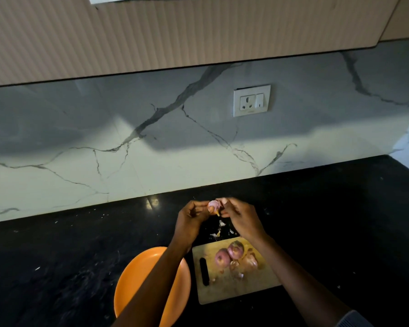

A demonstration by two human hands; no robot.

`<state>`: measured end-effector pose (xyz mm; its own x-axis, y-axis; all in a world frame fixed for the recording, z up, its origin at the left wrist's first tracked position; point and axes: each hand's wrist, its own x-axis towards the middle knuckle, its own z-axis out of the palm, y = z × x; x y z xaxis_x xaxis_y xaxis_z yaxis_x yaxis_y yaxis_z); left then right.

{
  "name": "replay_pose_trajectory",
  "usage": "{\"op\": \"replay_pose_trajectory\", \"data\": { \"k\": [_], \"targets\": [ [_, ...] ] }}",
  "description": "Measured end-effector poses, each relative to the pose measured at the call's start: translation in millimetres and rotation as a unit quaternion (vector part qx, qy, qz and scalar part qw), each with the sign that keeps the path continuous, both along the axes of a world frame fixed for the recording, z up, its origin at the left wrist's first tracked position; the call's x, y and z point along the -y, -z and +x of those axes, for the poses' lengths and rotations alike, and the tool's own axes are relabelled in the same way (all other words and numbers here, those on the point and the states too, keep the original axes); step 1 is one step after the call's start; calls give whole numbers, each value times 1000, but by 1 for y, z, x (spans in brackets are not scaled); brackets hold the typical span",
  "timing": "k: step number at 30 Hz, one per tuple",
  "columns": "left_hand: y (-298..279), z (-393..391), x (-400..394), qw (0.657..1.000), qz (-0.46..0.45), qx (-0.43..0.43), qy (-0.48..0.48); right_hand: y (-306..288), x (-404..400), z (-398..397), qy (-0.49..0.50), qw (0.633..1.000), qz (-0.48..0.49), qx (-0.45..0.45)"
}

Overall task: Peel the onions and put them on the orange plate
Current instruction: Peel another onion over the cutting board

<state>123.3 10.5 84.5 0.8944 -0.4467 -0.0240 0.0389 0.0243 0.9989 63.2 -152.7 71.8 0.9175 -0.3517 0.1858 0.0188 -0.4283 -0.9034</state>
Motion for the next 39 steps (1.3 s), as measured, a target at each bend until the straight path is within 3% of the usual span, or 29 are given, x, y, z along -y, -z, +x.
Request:
{"op": "replay_pose_trajectory", "data": {
  "k": [6,9,15,21,25,31,34,39],
  "targets": [
    [-8,0,3,1000,-20,9,-6,-3,-3,6,-5,988,150,33],
    [-9,1,6,1000,-18,21,-15,-5,1,9,5,986,163,42],
    [-8,-6,15,998,-9,29,-47,-6,2,12,35,996,73,44],
    [-3,-14,11,998,-36,4,-48,-7,14,5,-1,991,-98,94],
    [-3,-16,9,999,-47,0,-23,-4,9,6,27,992,-92,86],
    [-9,-12,5,993,-106,-32,33,-13,0,10,39,998,28,27],
    [-8,-8,2,988,-136,-69,35,-12,7,12,91,992,92,12],
    [-1,-1,-4,994,-99,-48,12,9,26,4,31,993,63,-94]
  ]
}}
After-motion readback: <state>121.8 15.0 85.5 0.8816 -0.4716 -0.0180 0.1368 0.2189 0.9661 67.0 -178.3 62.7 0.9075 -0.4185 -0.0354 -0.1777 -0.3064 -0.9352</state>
